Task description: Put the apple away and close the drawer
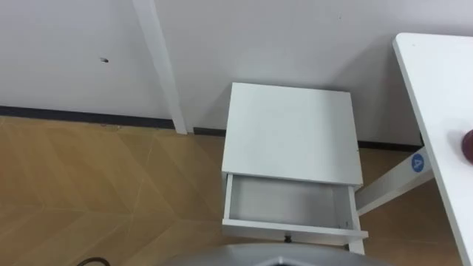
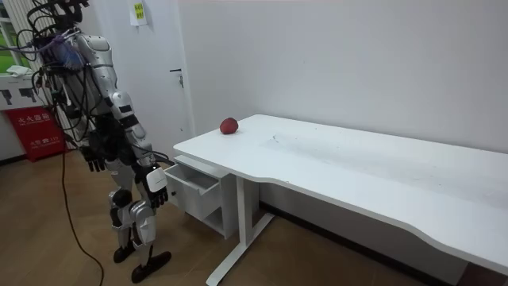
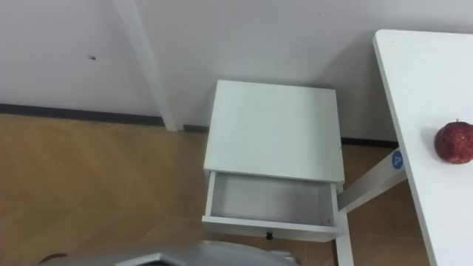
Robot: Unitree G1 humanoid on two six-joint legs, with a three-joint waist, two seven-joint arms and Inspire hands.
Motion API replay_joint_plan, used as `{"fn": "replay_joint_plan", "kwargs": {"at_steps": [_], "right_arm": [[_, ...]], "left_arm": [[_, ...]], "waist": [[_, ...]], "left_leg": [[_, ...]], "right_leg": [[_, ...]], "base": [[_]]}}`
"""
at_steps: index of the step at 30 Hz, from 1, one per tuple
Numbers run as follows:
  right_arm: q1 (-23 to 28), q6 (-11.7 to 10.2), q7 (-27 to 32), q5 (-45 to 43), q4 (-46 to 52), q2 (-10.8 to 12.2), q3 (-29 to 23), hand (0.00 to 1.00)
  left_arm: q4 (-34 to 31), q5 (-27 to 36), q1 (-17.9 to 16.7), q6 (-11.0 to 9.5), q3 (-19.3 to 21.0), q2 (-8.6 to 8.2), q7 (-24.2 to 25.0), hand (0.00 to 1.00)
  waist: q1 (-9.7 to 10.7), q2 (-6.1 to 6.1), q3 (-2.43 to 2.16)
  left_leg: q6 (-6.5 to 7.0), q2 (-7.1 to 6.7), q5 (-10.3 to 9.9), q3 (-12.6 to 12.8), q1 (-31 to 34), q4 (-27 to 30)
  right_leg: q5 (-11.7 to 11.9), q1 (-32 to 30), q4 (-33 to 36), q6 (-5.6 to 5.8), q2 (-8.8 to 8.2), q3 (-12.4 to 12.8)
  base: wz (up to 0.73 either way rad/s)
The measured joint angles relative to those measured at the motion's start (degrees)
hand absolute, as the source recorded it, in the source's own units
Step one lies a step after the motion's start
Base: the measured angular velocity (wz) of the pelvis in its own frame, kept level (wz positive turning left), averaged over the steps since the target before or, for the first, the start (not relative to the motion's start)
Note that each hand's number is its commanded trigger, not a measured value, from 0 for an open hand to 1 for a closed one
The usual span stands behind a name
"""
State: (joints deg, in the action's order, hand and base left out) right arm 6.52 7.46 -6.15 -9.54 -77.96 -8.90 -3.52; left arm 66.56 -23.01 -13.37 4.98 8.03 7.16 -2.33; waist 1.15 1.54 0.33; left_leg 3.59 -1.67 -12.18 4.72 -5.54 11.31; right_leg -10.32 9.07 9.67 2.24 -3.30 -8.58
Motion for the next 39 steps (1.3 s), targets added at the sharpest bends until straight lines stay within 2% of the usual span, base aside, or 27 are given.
{"fn": "replay_joint_plan", "kwargs": {"at_steps": [7,13,16,18,19,21,22,24,25,27,30,33,39], "right_arm": [[-0.12,0.00,1.91,0.27,0.08,0.00,0.04,0.00],[-0.32,0.01,5.43,3.47,0.03,-0.05,-0.22,0.00],[0.70,0.11,8.14,12.15,-0.22,-0.05,-1.79,0.00],[1.72,-0.51,9.50,24.63,-0.26,-0.03,-8.90,0.00],[1.71,-0.79,9.80,27.84,-0.22,0.01,-10.95,0.00],[2.04,-2.28,11.33,41.75,0.04,0.12,-18.33,0.00],[2.04,-2.54,11.78,45.08,0.31,0.12,-19.76,0.00],[2.21,-3.50,13.61,57.36,1.74,0.05,-24.44,0.00],[2.29,-3.89,13.96,60.16,1.79,0.01,-25.38,0.00],[2.26,-4.69,15.71,70.52,2.48,-0.04,-29.66,0.00],[1.58,-5.70,18.19,80.99,3.02,-0.05,-34.88,0.00],[1.38,-6.77,20.31,86.57,4.31,-0.04,-37.28,0.00],[1.12,-8.90,24.26,92.52,7.17,-0.04,-38.65,0.00]], "left_arm": [[-0.01,0.44,0.04,0.00,-1.53,-0.01,0.73,0.00],[-0.04,-0.11,0.50,0.14,-1.25,-0.08,0.48,0.00],[-0.08,-0.14,0.73,0.13,-0.85,-0.20,-0.39,0.00],[0.11,-0.13,0.33,0.08,1.72,-0.33,-0.39,0.00],[0.09,-0.11,0.26,0.04,2.61,-0.33,-0.39,0.00],[-0.11,0.02,-0.72,-0.06,6.25,-0.22,-0.75,0.00],[-0.13,0.13,-0.92,-0.12,6.86,-0.16,-0.96,0.00],[0.00,1.05,-1.19,-0.24,8.52,0.09,-1.51,0.00],[0.06,1.15,-1.32,-0.36,8.70,0.14,-1.68,0.00],[-0.02,1.08,-1.52,-0.44,8.79,0.27,-2.20,0.00],[-0.19,1.08,-1.73,-0.40,9.24,0.35,-2.22,0.00],[-0.69,0.98,-1.82,-0.36,9.62,0.65,-2.60,0.00],[-0.91,1.11,-1.14,-0.34,9.83,1.74,-3.69,0.00]], "waist": [[-0.05,-0.23,-0.06],[-0.07,-0.30,-0.09],[0.09,-0.32,-0.11],[0.49,-0.43,-0.07],[0.86,-0.44,-0.06],[2.81,-0.37,-0.08],[3.32,-0.32,-0.09],[4.04,-0.21,-0.13],[4.16,-0.18,-0.14],[5.23,0.04,-0.33],[5.75,0.21,-0.65],[6.63,0.52,-0.88],[6.53,1.05,-0.88]], "left_leg": [[-0.02,0.02,-0.02,0.02,0.07,-0.01],[-0.03,0.08,-0.02,0.45,0.10,0.00],[-0.03,0.08,-0.02,0.51,0.07,-0.02],[-0.03,0.16,-0.02,0.96,-0.12,-0.13],[-0.03,0.17,-0.02,1.09,-0.13,-0.15],[-0.04,0.16,-0.02,1.11,-0.15,-0.11],[-0.04,0.16,-0.02,1.11,-0.13,-0.10],[-0.10,0.15,-0.07,1.32,-0.03,-0.10],[-0.10,0.12,-0.07,1.37,0.00,-0.10],[-0.09,0.07,-0.06,1.56,0.46,0.01],[-0.09,0.19,-0.04,2.26,1.22,0.08],[-0.09,0.26,-0.05,2.37,1.31,0.00],[-0.15,0.55,-0.08,3.06,1.69,-0.11]], "right_leg": [[0.00,-0.10,0.00,0.00,0.01,-0.07],[0.00,-0.24,0.01,0.00,0.08,0.59],[0.00,-0.08,-0.01,0.00,0.08,0.64],[0.00,-0.10,-0.07,0.00,0.11,0.76],[0.00,-0.11,-0.09,0.00,0.11,0.79],[0.00,-0.19,-0.17,0.00,0.09,0.68],[0.00,-0.23,-0.15,0.00,0.09,0.65],[-0.01,-0.44,-0.21,0.01,0.05,0.68],[-0.02,-0.48,-0.23,0.01,0.05,0.72],[-0.16,-0.96,-0.09,-0.01,0.05,1.17],[-0.22,-1.91,0.14,-0.06,0.09,1.73],[-0.21,-2.24,0.31,-0.06,0.15,1.93],[-0.21,-3.37,1.14,-0.07,0.35,2.52]], "base": [[0.00],[-0.02],[0.00],[-0.09],[-0.10],[-0.02],[-0.03],[-0.06],[0.00],[-0.04],[-0.11],[-0.03],[-0.06]]}}
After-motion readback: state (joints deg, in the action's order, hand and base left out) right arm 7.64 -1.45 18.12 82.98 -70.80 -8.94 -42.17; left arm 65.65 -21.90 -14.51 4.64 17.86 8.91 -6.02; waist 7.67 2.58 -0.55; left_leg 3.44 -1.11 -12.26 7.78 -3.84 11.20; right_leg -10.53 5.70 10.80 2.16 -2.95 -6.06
